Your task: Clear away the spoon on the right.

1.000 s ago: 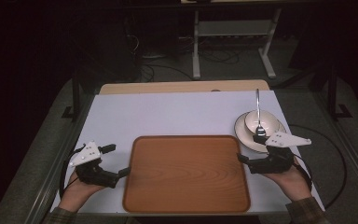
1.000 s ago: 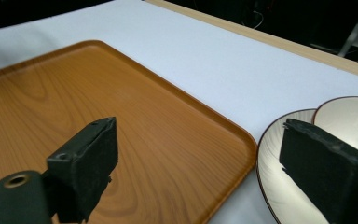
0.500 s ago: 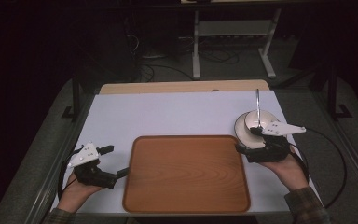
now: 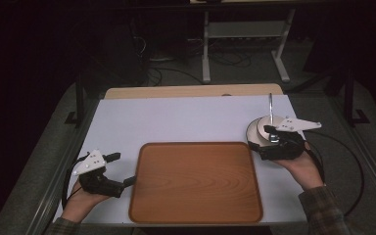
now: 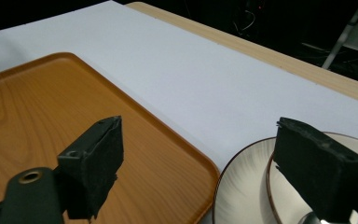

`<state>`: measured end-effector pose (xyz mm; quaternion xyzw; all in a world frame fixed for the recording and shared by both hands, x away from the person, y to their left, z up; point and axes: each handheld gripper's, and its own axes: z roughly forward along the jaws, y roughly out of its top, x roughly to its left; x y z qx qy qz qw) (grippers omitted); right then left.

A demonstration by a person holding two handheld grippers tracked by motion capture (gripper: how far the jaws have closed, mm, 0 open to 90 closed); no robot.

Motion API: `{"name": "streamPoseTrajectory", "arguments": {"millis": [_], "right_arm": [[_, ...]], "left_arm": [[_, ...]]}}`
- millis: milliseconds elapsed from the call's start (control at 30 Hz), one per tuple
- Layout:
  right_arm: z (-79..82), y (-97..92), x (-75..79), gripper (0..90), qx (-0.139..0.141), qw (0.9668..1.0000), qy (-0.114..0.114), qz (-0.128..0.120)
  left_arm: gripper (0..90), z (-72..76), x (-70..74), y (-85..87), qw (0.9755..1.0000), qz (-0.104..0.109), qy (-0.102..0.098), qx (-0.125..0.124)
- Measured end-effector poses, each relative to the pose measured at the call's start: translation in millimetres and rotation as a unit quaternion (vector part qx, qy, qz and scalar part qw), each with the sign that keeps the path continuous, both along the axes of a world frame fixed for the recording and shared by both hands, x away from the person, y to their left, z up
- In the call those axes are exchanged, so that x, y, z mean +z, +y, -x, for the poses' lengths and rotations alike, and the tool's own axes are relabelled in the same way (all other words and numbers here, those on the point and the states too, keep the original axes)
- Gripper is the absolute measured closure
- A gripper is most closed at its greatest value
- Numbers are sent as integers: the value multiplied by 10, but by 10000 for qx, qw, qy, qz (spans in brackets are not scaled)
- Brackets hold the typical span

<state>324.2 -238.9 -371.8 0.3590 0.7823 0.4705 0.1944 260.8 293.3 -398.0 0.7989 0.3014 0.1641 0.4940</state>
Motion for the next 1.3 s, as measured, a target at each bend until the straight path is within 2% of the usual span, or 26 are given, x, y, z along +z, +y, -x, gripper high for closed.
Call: {"name": "streamPoseTrajectory", "arguments": {"millis": [133,400,700,833,900,933,1033,1300], "right_arm": [[-80,-14,46,180,-9,10000,-11,56],[-194,-72,85,206,-100,9999,28,13],[-442,-145,76,336,-249,9994,246,25],[-583,-166,69,409,-369,9988,314,100],[-667,-175,69,479,-445,9983,354,141],[-667,-175,69,479,-445,9983,354,141],[-734,-179,74,564,-560,9978,313,178],[-920,-260,0,813,-968,9931,482,443]], "left_arm": [[0,-8,-1,10,10000,-9,-8,-1],[0,-9,-1,13,10000,-20,-5,6],[0,-10,1,38,10000,11,-5,44],[0,-10,2,41,10000,6,-12,42],[0,-10,5,48,10000,17,-21,48],[0,-11,5,53,10000,9,-19,55],[0,-11,4,63,10000,2,-11,63],[0,-6,7,54,10000,-25,-21,37]]}}
